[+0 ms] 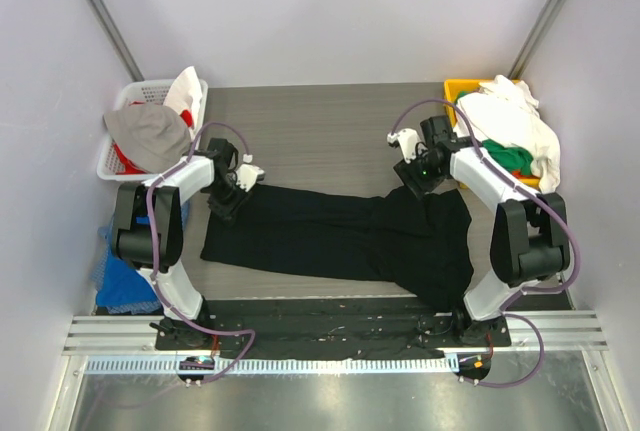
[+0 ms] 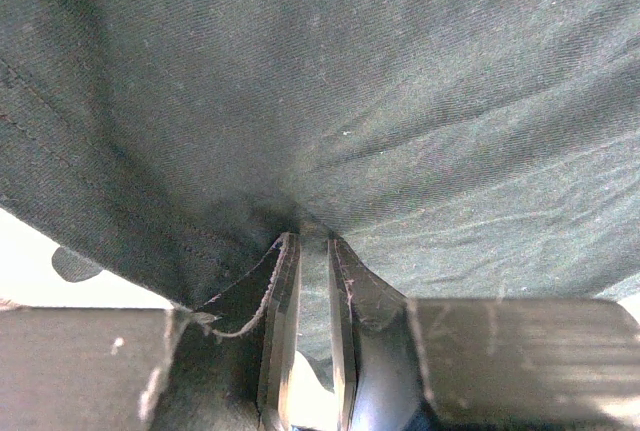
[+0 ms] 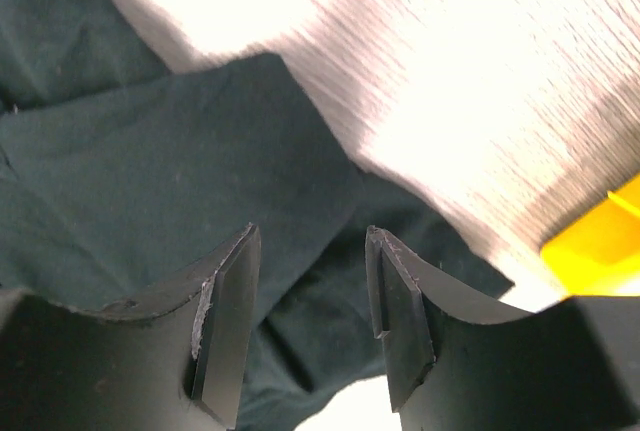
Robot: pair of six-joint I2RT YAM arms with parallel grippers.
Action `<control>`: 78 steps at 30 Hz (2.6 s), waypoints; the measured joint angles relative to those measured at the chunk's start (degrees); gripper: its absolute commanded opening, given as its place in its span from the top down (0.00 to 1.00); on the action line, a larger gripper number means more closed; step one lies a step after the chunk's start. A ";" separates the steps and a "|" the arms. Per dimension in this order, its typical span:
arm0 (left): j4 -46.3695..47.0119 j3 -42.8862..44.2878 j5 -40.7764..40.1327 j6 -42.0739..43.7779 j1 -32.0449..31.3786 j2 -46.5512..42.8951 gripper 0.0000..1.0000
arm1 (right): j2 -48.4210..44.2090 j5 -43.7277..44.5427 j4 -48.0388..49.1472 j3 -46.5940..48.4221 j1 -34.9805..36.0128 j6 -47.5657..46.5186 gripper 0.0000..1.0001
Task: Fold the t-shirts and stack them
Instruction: Fold the other side of the tshirt into a rectangle
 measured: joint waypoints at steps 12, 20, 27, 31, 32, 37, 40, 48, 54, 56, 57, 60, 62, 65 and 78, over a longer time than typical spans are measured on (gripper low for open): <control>-0.02 0.00 -0.04 0.17 0.00 0.00 0.79 | 3.41 -1.16 2.43 0.96 -1.01 0.02 0.49; -0.02 0.00 -0.04 0.31 0.00 0.02 0.79 | 4.04 -1.75 2.54 0.94 -2.60 -0.50 0.50; -0.02 0.00 -0.04 0.31 0.00 0.04 0.79 | 5.09 -3.21 3.17 0.68 -2.99 -0.52 0.52; -0.02 0.00 -0.07 0.33 0.00 0.04 0.79 | 6.16 -4.07 3.54 0.09 -2.99 -0.52 0.53; -0.02 0.00 -0.07 0.35 0.00 0.04 0.79 | 6.23 -4.17 3.63 -0.11 -3.02 -0.52 0.54; -0.02 0.00 -0.26 0.68 0.00 0.07 0.79 | 6.58 -4.81 4.00 -0.79 -3.15 -0.52 0.56; -0.02 0.00 -0.26 0.70 -0.02 0.07 0.79 | 6.58 -5.16 4.24 -1.14 -3.37 -0.55 0.61; -0.02 0.00 -0.26 0.70 -0.02 0.09 0.80 | 6.60 -5.64 4.68 -1.88 -3.39 -0.57 0.69; 0.00 0.00 -0.39 0.79 -0.04 0.09 0.80 | 6.60 -5.66 4.94 -2.08 -3.39 -0.70 0.89; 0.00 0.00 -0.42 0.81 -0.04 0.09 0.79 | 6.60 -5.66 5.01 -2.08 -3.39 -0.79 0.97; 0.00 0.00 -0.42 0.81 -0.07 0.09 0.80 | 6.60 -5.66 5.03 -2.08 -3.39 -0.74 0.99; 0.00 0.00 -0.42 0.83 -0.07 0.09 0.80 | 6.60 -5.68 5.01 -2.10 -3.39 -0.70 0.99; 0.00 0.00 -0.42 0.83 -0.07 0.09 0.80 | 6.60 -5.68 4.96 -2.10 -3.45 -0.68 0.99; 0.00 0.00 -0.42 0.83 -0.04 0.09 0.80 | 5.22 -5.66 3.87 -2.86 -3.45 -0.68 0.99; 0.00 0.02 -0.37 0.76 -0.04 0.13 0.80 | -12.76 -5.60 -5.20 -4.98 -3.48 -0.98 0.99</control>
